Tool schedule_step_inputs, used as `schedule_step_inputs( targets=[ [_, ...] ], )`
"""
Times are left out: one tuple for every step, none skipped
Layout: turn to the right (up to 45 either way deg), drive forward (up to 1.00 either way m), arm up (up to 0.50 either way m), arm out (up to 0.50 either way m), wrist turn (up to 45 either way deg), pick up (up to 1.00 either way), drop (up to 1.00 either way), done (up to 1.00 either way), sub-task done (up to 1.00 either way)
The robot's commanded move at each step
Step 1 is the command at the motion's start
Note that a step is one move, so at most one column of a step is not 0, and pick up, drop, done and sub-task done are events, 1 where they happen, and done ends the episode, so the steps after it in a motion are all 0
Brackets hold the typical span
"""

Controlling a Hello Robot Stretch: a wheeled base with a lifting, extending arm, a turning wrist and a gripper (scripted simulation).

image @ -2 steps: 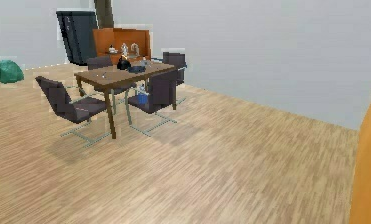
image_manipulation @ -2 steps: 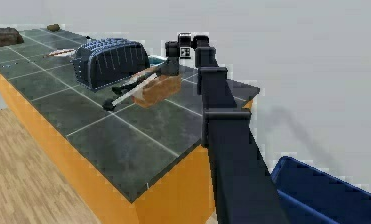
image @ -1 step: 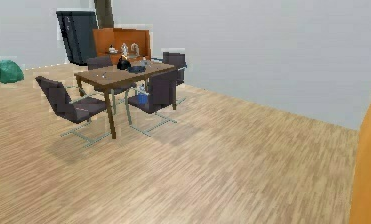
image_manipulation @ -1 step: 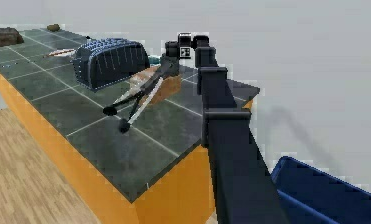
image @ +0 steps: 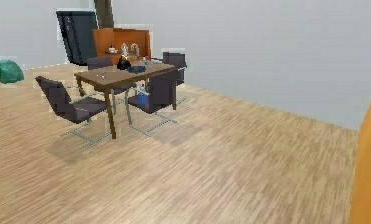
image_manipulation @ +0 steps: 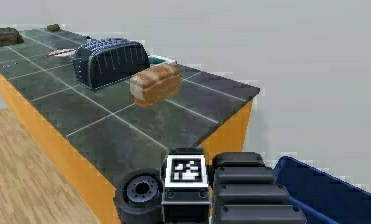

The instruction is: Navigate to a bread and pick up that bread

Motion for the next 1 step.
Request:
schedule_step_inputs(
  targets=[
    [45.0, 0.0, 0.0, 0.0, 0.0, 0.0, 0.0, 0.0, 0.0]
  ],
)
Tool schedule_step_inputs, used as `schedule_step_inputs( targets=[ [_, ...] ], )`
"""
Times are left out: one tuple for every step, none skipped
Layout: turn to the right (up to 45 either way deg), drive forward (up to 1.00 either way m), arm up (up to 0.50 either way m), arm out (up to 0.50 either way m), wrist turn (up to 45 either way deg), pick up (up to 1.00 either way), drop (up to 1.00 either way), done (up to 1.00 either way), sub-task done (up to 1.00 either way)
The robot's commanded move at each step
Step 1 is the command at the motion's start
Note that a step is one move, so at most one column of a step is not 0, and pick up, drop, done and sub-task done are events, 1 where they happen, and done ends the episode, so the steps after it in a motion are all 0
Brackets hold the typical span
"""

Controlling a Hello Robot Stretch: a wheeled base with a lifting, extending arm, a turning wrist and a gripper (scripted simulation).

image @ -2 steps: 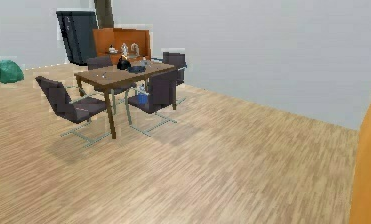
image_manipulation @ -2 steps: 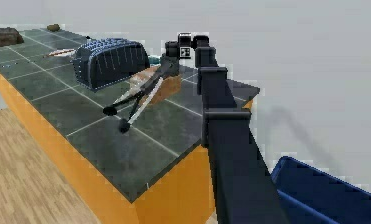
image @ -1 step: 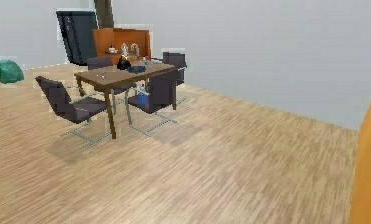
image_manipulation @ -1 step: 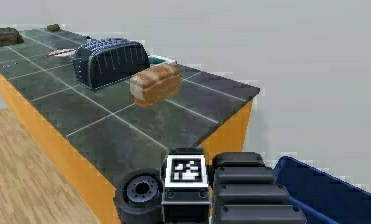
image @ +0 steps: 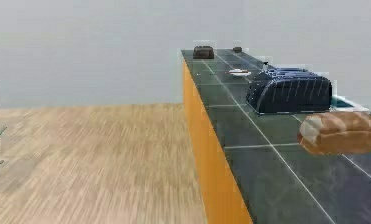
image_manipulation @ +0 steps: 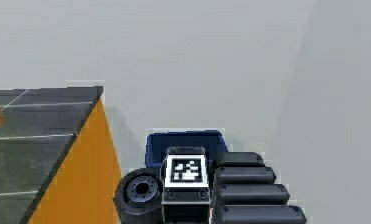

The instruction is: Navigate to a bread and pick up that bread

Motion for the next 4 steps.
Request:
schedule_step_inputs(
  targets=[
    [45.0, 0.0, 0.0, 0.0, 0.0, 0.0, 0.0, 0.0, 0.0],
    [21.0, 0.0, 0.0, 0.0, 0.0, 0.0, 0.0, 0.0, 0.0],
    [0.0, 0.4, 0.0, 0.0, 0.0, 0.0, 0.0, 0.0, 0.0],
    [-45.0, 0.0, 0.0, 0.0, 0.0, 0.0, 0.0, 0.0, 0.0]
  ],
)
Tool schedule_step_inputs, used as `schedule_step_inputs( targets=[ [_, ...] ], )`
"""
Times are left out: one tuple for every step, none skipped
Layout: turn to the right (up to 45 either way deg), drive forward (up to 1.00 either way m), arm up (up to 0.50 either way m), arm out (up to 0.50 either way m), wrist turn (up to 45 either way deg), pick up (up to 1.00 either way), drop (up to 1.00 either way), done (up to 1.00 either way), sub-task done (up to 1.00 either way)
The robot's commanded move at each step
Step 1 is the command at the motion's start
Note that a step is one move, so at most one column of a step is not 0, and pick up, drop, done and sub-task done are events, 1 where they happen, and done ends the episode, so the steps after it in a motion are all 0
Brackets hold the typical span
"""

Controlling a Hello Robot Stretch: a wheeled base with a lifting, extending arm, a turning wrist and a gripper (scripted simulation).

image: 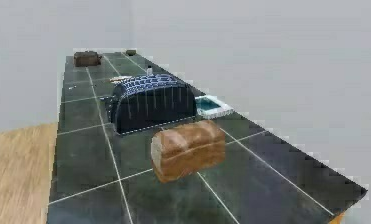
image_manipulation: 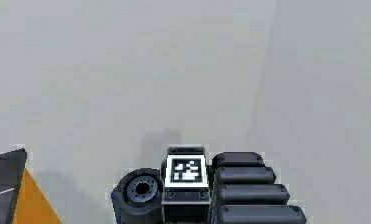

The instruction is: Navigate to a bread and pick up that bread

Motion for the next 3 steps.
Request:
schedule_step_inputs(
  targets=[
    [-45.0, 0.0, 0.0, 0.0, 0.0, 0.0, 0.0, 0.0, 0.0],
    [-39.0, 0.0, 0.0, 0.0, 0.0, 0.0, 0.0, 0.0, 0.0],
    [0.0, 0.0, 0.0, 0.24, 0.0, 0.0, 0.0, 0.0, 0.0]
  ],
)
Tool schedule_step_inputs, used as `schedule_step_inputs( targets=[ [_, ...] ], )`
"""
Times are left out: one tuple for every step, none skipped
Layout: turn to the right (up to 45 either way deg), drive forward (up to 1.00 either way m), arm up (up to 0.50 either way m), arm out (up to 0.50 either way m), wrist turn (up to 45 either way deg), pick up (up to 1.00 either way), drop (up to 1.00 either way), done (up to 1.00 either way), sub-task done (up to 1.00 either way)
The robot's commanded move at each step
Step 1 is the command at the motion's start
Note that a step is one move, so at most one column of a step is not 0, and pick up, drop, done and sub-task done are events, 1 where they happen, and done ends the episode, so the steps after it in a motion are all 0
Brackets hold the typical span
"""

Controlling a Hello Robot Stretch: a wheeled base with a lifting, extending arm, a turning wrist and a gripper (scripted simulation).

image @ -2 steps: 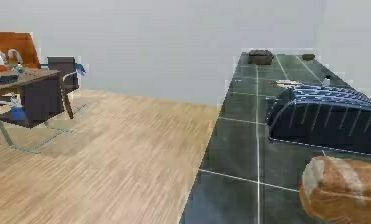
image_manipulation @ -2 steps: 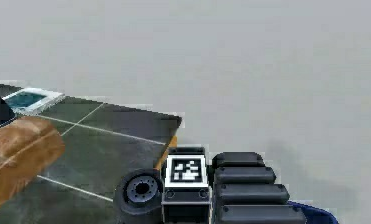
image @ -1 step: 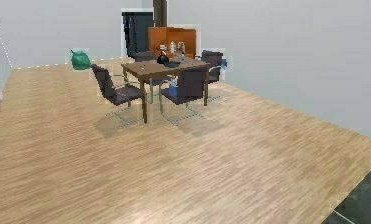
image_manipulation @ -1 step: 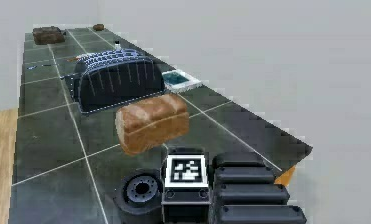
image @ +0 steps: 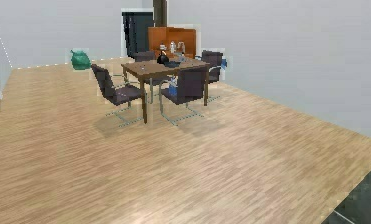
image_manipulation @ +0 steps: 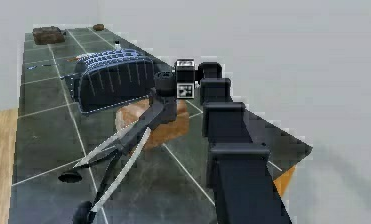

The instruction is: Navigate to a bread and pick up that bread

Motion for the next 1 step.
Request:
schedule_step_inputs(
  targets=[
    [0.0, 0.0, 0.0, 0.0, 45.0, 0.0, 0.0, 0.0, 0.0]
  ],
)
